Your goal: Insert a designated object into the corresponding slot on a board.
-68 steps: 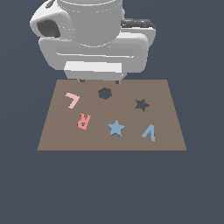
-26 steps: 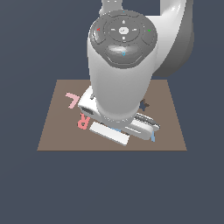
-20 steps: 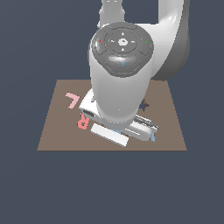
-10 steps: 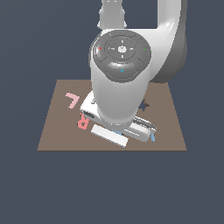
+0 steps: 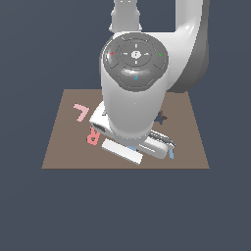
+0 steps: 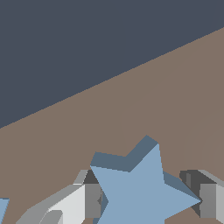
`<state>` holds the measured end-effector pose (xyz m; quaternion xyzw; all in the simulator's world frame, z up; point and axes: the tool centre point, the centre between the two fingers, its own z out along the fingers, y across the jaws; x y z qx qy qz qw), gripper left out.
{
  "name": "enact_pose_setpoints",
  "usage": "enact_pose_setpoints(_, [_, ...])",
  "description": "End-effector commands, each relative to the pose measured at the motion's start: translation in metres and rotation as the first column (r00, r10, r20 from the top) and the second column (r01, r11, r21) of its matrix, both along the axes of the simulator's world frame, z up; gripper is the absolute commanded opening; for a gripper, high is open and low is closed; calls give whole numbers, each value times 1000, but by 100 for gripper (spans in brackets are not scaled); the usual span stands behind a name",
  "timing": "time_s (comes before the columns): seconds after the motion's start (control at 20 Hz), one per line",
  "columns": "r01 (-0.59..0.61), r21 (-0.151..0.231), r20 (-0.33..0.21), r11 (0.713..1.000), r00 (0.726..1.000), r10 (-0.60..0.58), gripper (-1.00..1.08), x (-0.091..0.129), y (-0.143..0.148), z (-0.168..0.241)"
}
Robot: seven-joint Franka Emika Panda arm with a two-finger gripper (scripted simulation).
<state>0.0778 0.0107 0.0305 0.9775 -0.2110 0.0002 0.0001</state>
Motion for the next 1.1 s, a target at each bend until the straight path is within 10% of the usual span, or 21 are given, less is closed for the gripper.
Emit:
enact_pose_setpoints(0.0, [16, 0, 0, 1000, 1000, -16, -100, -2, 0, 0])
enact_pose_setpoints(0.6, [227, 0, 0, 974, 974, -227, -100, -24, 2, 2])
enact_pose_setpoints(1.05, [495, 1, 0, 869, 869, -495, -100, -53, 12, 3])
